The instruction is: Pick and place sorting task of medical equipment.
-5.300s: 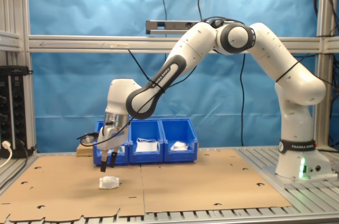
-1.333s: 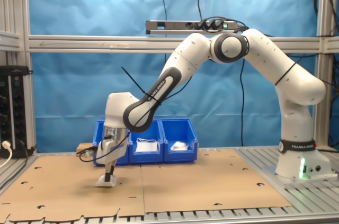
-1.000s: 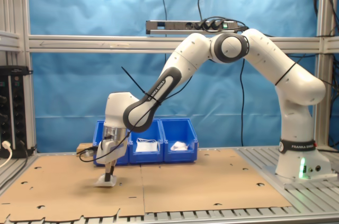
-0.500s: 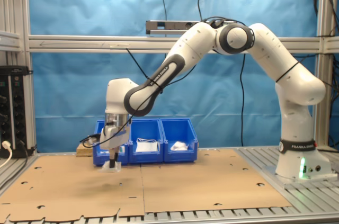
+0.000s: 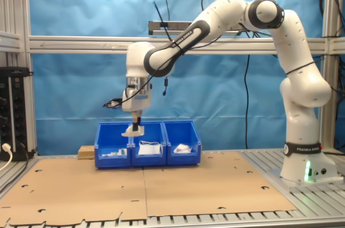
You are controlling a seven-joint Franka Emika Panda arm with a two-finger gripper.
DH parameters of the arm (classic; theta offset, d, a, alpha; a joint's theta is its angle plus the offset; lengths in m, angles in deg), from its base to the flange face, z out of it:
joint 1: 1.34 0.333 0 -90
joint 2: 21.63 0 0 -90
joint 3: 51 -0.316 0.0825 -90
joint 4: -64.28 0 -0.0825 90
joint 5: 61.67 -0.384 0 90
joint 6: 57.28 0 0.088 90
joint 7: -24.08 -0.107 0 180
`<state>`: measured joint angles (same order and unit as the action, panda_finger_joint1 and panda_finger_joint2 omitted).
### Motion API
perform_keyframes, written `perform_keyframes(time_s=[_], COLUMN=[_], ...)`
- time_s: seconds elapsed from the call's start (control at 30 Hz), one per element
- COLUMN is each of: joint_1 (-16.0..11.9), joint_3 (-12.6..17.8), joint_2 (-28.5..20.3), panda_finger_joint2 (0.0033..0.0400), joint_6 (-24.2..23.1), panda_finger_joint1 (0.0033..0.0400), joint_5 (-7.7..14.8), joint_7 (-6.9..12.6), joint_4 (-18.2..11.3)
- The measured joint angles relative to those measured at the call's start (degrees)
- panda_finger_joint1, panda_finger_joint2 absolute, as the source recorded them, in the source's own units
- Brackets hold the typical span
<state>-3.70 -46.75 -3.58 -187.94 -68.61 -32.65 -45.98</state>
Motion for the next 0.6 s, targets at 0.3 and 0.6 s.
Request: perform_keyframes(time_s=[0.3, 0.6], joint_1=[-3.06, -10.69], joint_3=[1.86, 3.54], joint_2=[-11.33, -17.17], panda_finger_joint2=[0.0061, 0.0061], joint_6=[2.72, 4.32], panda_finger_joint1=[0.0061, 0.0061], joint_5=[0.12, 0.19], joint_7=[0.0, 0.0], joint_4=[-11.2, -18.3])
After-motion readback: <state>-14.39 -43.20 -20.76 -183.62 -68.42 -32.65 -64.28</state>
